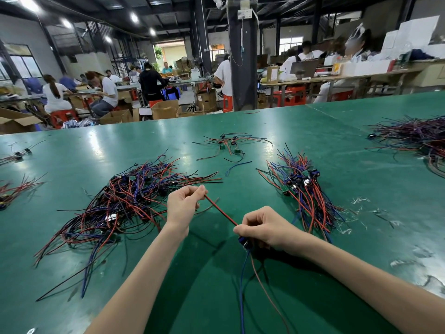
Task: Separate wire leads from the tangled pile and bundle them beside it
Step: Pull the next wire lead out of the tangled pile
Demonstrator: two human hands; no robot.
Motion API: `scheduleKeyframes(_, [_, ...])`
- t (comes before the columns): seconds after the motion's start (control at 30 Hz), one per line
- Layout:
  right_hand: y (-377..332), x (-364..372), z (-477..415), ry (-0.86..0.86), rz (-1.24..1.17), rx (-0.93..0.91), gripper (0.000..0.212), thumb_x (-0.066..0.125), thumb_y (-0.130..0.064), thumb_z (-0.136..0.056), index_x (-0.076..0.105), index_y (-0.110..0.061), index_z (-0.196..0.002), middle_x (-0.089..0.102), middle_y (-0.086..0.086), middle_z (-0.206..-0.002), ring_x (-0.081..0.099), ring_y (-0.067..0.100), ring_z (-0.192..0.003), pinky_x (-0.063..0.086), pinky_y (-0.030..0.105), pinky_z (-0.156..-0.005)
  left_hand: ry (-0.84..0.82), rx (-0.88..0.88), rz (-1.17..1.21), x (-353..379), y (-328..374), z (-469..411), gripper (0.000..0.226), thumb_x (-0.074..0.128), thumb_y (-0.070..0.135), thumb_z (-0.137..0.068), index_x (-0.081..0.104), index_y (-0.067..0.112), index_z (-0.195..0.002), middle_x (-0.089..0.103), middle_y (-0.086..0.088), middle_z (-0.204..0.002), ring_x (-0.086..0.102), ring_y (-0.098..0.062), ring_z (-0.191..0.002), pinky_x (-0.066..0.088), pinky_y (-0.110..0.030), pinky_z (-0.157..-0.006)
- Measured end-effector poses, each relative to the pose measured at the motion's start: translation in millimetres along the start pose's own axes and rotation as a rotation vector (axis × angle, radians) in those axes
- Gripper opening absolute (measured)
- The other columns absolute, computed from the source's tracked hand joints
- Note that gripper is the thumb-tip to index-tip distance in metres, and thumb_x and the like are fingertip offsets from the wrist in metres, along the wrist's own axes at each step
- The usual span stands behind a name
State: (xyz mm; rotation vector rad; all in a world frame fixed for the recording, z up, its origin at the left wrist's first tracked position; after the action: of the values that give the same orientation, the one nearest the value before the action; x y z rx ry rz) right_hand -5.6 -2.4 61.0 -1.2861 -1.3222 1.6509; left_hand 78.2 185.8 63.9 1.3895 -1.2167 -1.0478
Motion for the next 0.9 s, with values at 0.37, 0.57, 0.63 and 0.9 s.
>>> scheduleKeyframes(0.37, [1.7, -0.8, -2.0, -0.017, 0.016, 0.003, 0.031, 0.066, -0.026, -0.088, 0.061, -0.019, -0.057, 0.064, 0.0, -0.052, 0.041, 0.004, -0.035, 0.029, 0.013, -0.035, 0.005, -0.029, 0.063, 2.3, 3.7, 3.3, 0.016, 0.068, 0.016, -0.086, 0.07, 0.009, -0.071, 0.064, 0.009, -0.06, 0.054, 0.002, -0.054, 0.044, -0.018, -0.058])
scheduleKeyframes(0.57, [1.9, -1.0, -2.5, -0.034, 0.019, 0.005, 0.032, 0.066, -0.025, -0.088, 0.061, -0.019, -0.057, 0.065, -0.001, -0.052, 0.044, 0.004, -0.035, 0.03, 0.013, -0.035, 0.013, -0.036, 0.074, 4.5, 4.6, 4.7, 0.017, 0.068, 0.016, -0.085, 0.07, 0.009, -0.07, 0.064, 0.005, -0.063, 0.052, -0.001, -0.054, 0.044, -0.02, -0.061])
scheduleKeyframes(0.63, [1.9, -0.6, -2.8, -0.036, 0.014, 0.006, 0.033, 0.066, -0.024, -0.088, 0.061, -0.019, -0.056, 0.064, -0.001, -0.051, 0.046, 0.003, -0.034, 0.03, 0.013, -0.035, 0.016, -0.034, 0.077, 4.8, 4.1, 4.8, 0.017, 0.068, 0.016, -0.085, 0.07, 0.01, -0.069, 0.064, 0.006, -0.062, 0.05, 0.001, -0.05, 0.043, -0.02, -0.06])
scheduleKeyframes(0.9, [-0.8, 0.6, -1.1, -0.07, 0.016, -0.02, 0.034, 0.067, -0.02, -0.088, 0.061, -0.019, -0.055, 0.062, -0.004, -0.05, 0.053, 0.002, -0.04, 0.037, 0.014, -0.04, 0.005, -0.022, 0.059, 4.7, 2.9, 4.1, 0.017, 0.07, 0.018, -0.084, 0.071, 0.012, -0.069, 0.066, 0.011, -0.059, 0.055, 0.004, -0.054, 0.044, -0.019, -0.06])
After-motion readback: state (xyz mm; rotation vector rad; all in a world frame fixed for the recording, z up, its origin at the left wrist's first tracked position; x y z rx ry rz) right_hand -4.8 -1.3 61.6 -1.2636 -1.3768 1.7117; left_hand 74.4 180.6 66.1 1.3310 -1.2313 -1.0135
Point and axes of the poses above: each hand's wrist, its own z-axis away from the middle knuckle, its own x-axis out of the palm, y = z × x, the point moved 2 cm from there along -z, towards the middle knuckle
